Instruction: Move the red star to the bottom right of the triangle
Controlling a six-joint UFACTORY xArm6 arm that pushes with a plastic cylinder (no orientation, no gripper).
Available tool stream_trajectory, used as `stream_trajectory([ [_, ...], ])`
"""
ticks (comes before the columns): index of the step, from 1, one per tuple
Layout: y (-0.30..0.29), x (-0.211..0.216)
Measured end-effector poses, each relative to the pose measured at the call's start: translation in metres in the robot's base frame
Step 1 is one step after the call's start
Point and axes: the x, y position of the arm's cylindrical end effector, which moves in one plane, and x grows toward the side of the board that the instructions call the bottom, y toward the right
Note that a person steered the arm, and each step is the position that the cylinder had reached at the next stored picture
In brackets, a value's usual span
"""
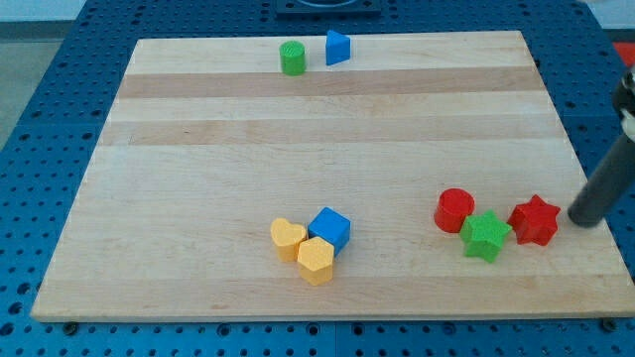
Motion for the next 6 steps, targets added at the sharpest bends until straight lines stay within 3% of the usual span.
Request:
stream_trajectory([
  [2, -0.039, 0.025],
  [6, -0.052, -0.005],
])
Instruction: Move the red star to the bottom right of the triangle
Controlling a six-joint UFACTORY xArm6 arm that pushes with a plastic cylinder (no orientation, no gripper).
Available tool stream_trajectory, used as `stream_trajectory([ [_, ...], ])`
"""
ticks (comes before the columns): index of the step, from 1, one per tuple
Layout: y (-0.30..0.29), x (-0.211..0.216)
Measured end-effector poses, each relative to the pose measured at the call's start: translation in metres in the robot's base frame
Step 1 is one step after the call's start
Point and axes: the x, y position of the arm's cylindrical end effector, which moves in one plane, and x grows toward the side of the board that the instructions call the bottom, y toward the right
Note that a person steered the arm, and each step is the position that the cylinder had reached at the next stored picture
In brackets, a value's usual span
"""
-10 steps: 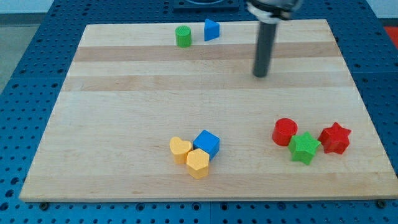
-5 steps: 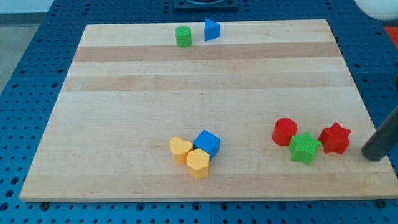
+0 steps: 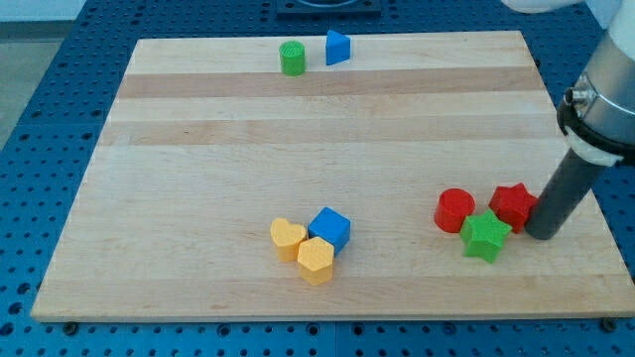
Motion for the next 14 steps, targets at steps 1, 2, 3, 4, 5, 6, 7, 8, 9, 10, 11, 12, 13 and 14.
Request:
stream_trajectory([
  [1, -0.01, -0.006],
  [2, -0.027, -0.01],
  [3, -0.043, -0.022],
  [4, -0.062, -0.041],
  [5, -0.084, -0.058],
  [6, -0.105, -0.075],
  [7, -0.119, -0.09],
  [8, -0.132, -0.109],
  [9, -0.134, -0.121],
  [10, -0.13, -0.123],
  [11, -0.122, -0.132],
  [12, -0.112, -0.149],
  [13, -0.102, -0.169],
  [14, -0.095, -0.192],
])
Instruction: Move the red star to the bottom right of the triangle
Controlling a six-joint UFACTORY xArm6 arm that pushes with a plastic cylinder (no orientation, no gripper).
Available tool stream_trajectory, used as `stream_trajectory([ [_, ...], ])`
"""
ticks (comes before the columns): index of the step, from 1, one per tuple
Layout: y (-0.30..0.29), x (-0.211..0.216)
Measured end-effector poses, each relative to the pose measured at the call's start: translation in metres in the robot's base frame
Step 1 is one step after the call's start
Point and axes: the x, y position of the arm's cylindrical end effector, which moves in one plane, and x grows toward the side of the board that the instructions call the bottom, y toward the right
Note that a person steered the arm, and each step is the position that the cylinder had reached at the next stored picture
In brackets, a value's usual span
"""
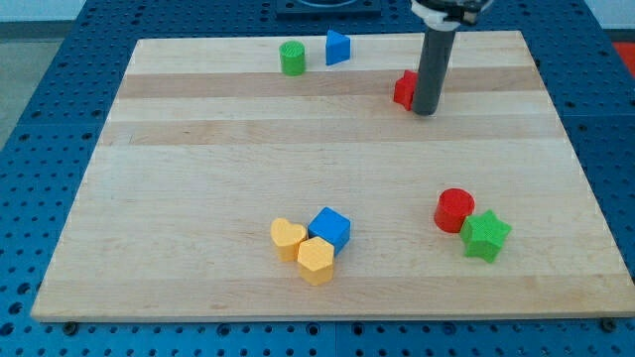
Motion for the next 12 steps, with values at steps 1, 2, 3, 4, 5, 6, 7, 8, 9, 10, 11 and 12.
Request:
stream_trajectory([
  [1, 0.001, -0.023],
  [2, 0.001, -0.046],
  [3, -0.001, -0.066],
  [4, -0.008, -0.077],
  [5, -0.017, -0.076],
  [6, -0.018, -0.061],
  [7, -0.021, -0.042],
  [8, -0.036, -0.041],
  [9, -0.05, -0.045],
  [10, -0.065, -0.05],
  [11, -0.079, -0.053],
  [12, -0.089, -0.056],
])
